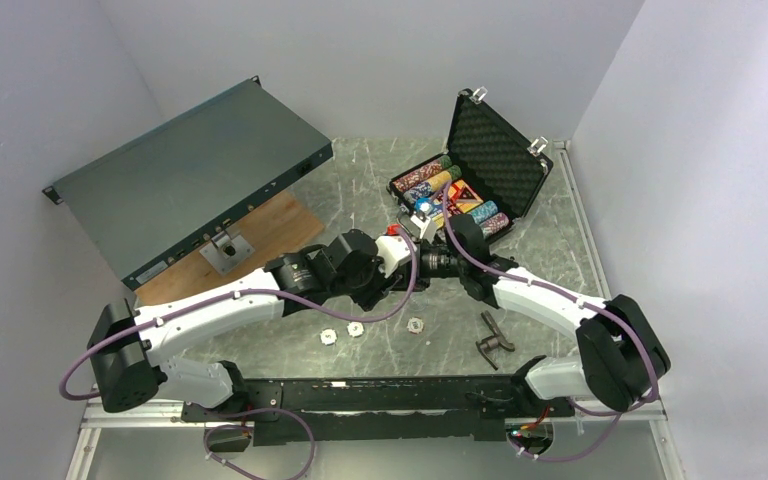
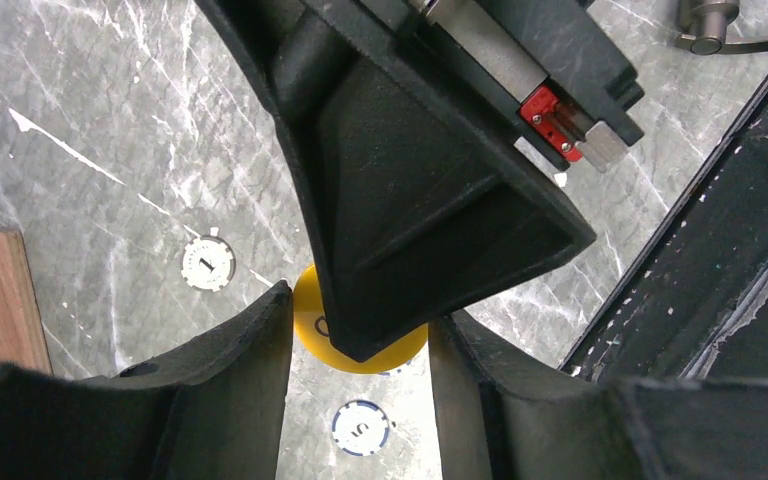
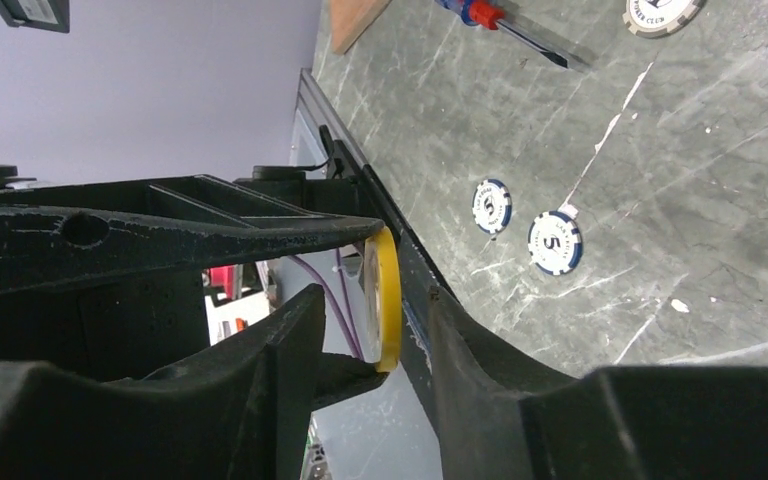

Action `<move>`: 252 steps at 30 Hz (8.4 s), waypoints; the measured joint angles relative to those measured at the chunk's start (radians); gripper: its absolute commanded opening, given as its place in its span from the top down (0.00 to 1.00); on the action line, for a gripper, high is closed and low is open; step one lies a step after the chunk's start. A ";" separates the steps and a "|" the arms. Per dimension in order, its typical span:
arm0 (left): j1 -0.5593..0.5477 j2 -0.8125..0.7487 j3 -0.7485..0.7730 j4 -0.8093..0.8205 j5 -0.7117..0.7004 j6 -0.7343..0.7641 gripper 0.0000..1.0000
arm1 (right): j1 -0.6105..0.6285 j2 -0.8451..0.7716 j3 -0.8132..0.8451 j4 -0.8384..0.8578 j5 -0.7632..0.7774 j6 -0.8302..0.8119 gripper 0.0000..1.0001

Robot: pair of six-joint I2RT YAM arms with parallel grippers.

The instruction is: Pack up texas hold em set

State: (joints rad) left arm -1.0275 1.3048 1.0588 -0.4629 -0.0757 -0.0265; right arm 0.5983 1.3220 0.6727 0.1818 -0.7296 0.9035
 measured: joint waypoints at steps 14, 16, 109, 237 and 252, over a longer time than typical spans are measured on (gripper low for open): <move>-0.006 0.013 0.011 -0.030 0.001 0.001 0.54 | 0.032 -0.002 -0.033 0.029 0.079 0.025 1.00; -0.005 0.012 0.029 -0.052 0.000 -0.002 0.29 | 0.032 -0.009 -0.034 0.016 0.095 0.021 1.00; 0.025 -0.368 -0.072 -0.029 -0.359 0.091 0.01 | -0.156 0.351 0.542 -0.492 0.811 -0.518 0.37; 0.025 -0.511 -0.055 -0.009 -0.304 0.089 0.01 | -0.200 0.692 0.845 -0.682 1.008 -0.705 0.54; 0.025 -0.511 -0.058 -0.005 -0.301 0.089 0.01 | -0.199 0.694 0.826 -0.686 0.970 -0.687 0.50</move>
State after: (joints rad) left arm -1.0023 0.7937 1.0012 -0.4675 -0.3771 0.0628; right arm 0.3992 2.0159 1.4986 -0.5041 0.2401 0.2169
